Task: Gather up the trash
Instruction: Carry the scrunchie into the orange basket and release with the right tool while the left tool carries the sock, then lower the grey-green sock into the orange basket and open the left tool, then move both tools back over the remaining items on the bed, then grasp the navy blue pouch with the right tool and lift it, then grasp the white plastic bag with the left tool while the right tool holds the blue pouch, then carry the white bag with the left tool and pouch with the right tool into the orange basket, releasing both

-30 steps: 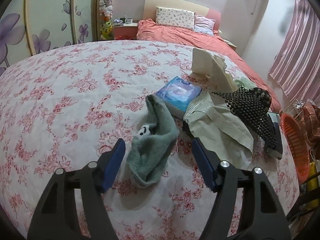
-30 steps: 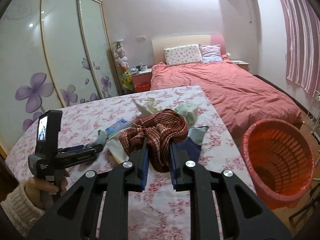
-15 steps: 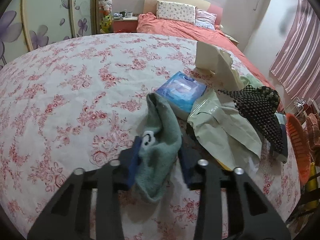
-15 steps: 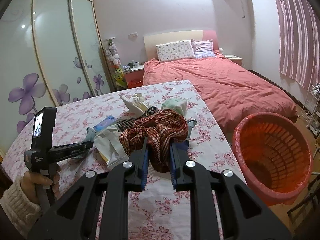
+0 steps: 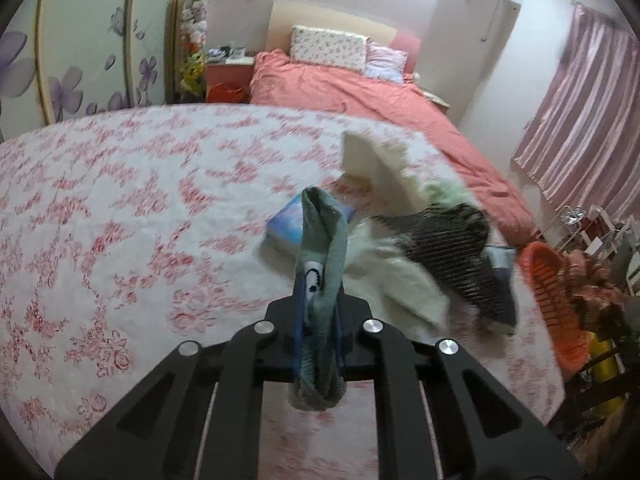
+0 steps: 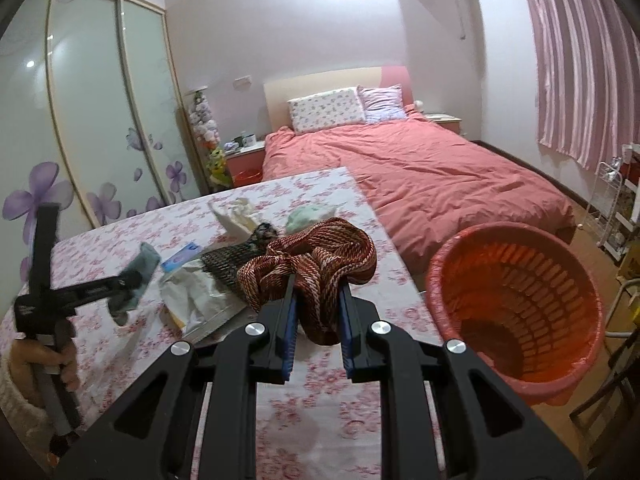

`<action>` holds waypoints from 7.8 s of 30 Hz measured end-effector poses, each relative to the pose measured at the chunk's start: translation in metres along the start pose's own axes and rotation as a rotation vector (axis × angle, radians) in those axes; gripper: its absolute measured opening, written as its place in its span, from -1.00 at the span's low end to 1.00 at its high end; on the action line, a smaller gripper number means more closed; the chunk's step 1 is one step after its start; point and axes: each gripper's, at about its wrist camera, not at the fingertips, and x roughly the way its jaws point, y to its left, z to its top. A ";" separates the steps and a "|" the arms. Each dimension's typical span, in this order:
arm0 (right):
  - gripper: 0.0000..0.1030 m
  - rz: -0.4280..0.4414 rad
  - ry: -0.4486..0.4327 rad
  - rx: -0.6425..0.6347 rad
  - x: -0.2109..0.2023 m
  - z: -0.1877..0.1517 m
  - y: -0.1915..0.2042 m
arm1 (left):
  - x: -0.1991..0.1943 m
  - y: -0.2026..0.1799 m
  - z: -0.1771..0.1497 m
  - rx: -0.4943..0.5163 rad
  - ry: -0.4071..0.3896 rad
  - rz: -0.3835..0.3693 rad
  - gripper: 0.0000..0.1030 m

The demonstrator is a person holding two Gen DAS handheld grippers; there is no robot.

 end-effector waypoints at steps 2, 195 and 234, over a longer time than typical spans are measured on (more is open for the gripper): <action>-0.65 -0.024 -0.013 0.005 -0.003 0.000 -0.007 | -0.010 -0.016 0.002 0.021 -0.018 -0.024 -0.75; -0.69 -0.051 0.208 0.100 0.055 -0.021 -0.017 | 0.015 -0.050 -0.026 0.029 -0.024 -0.005 -0.29; -0.70 -0.337 -0.086 0.198 -0.013 -0.015 -0.133 | 0.015 -0.282 -0.040 0.340 -0.032 -0.364 -0.29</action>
